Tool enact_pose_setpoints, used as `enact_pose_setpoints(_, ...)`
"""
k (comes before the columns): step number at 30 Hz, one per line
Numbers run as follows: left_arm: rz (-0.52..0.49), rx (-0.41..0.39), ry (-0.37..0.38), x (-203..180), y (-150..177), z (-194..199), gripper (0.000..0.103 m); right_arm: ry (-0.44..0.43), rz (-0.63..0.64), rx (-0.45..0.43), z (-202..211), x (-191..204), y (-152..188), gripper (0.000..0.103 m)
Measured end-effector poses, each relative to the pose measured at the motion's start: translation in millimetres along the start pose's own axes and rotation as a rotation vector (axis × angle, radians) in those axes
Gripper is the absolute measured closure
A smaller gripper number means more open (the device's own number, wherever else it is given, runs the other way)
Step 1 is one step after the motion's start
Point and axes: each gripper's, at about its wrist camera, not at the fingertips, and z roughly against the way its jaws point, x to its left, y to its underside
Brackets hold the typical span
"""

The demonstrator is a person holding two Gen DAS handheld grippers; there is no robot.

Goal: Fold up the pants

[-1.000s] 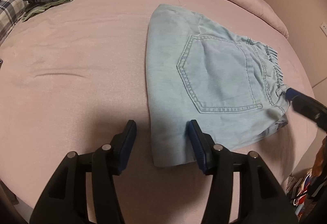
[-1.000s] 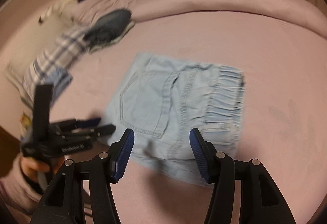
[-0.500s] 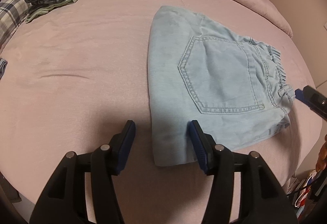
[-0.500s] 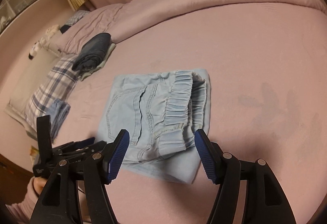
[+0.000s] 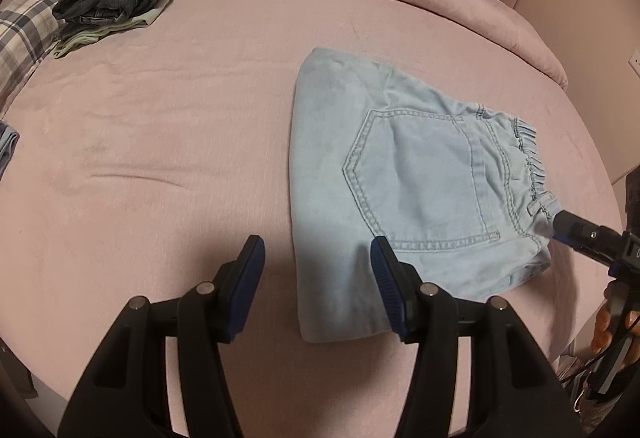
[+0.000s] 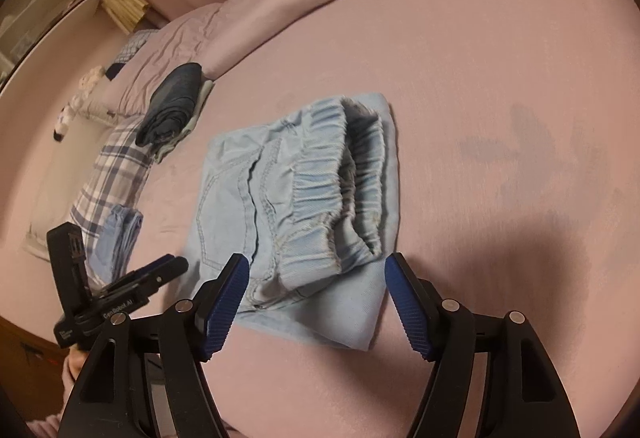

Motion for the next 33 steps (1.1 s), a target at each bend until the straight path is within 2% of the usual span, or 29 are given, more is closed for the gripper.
enact_pose_setpoints(11,0.076,0.031,0.056,12,-2,-12,0.045,-0.032,-0.071,0.051,-14,-14,1,0.031)
enact_pose_setpoints(21,0.135,0.049,0.155,20,-10,-27,0.039,-0.060,-0.090,0.060,-23,-19,-7,0.027)
enact_pose_setpoints(29,0.137,0.046,0.222,19,-17,-33,0.038,-0.076,-0.094,0.059,-31,-19,-14,0.022)
enact_pose_setpoints(33,0.152,0.048,0.284,17,-27,-40,0.038,-0.082,-0.090,0.061,-35,-18,-18,0.022)
